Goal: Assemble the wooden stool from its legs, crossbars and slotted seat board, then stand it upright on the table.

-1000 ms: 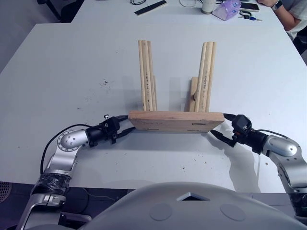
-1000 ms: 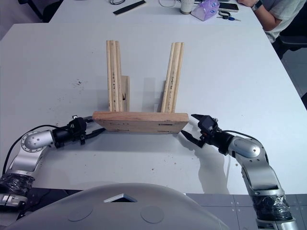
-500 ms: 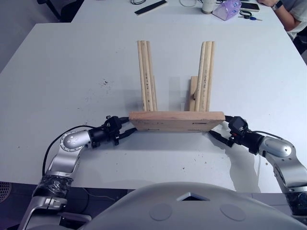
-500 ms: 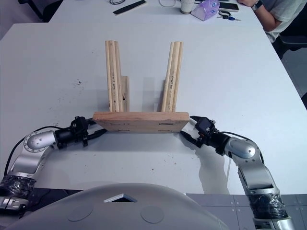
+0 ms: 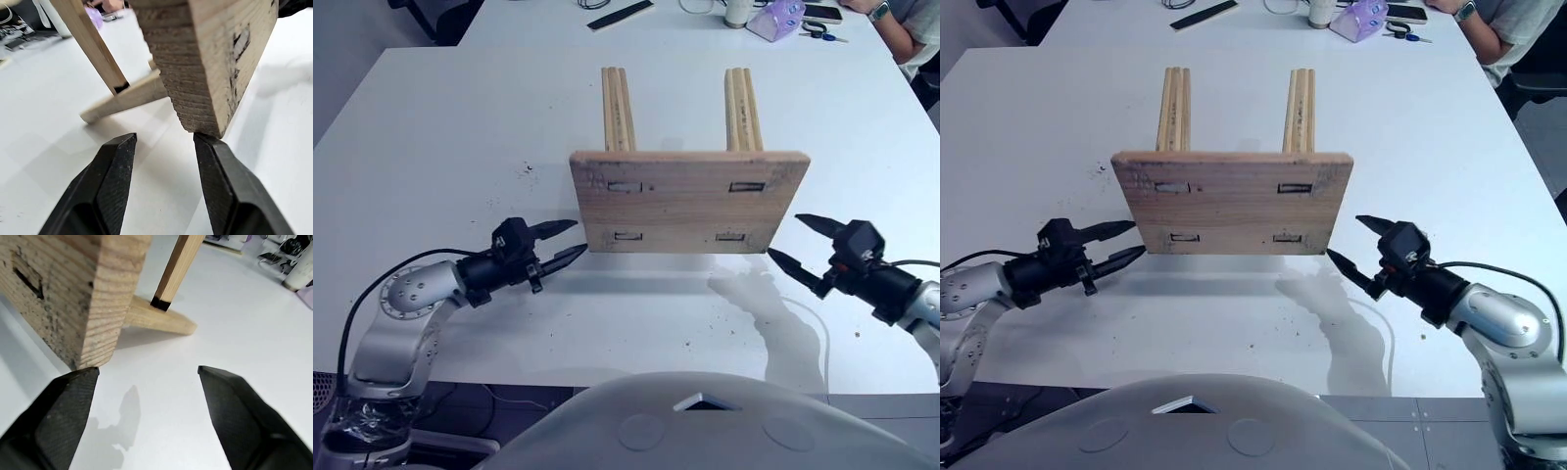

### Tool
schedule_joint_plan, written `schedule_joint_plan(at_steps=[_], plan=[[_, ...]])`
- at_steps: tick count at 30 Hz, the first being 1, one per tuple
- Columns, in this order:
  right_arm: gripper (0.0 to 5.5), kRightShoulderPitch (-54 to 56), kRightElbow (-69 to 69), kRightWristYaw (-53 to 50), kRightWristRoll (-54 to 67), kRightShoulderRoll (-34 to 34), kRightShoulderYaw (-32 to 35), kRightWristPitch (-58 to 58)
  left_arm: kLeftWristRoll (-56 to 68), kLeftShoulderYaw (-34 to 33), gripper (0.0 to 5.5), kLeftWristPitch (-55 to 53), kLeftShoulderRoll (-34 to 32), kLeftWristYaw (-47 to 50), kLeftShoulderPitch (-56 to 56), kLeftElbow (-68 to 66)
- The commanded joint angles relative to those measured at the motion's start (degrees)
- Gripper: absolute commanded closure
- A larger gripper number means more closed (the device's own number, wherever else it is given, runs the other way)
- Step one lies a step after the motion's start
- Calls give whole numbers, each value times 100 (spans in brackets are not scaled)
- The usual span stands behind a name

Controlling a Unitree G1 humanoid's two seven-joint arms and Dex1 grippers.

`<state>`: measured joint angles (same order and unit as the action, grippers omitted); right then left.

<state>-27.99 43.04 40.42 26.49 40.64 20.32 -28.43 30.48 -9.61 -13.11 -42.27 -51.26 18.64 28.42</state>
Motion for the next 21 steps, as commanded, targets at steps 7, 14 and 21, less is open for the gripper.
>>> schedule_joint_plan(at_steps=[7,14,21], plan=[[173,2182,706,-738,2121,96,-49,-646,1878,-224,331,-980,-36,426,-1705,846],[173,2497,46,-1146,1121,-181,-782,-591,958,280,331,-714,-52,-135,-2018,-171],[173,1631,-262,-779,475,-154,-766,-51,-125,461,331,302,-41,-622,-1383,-1399]])
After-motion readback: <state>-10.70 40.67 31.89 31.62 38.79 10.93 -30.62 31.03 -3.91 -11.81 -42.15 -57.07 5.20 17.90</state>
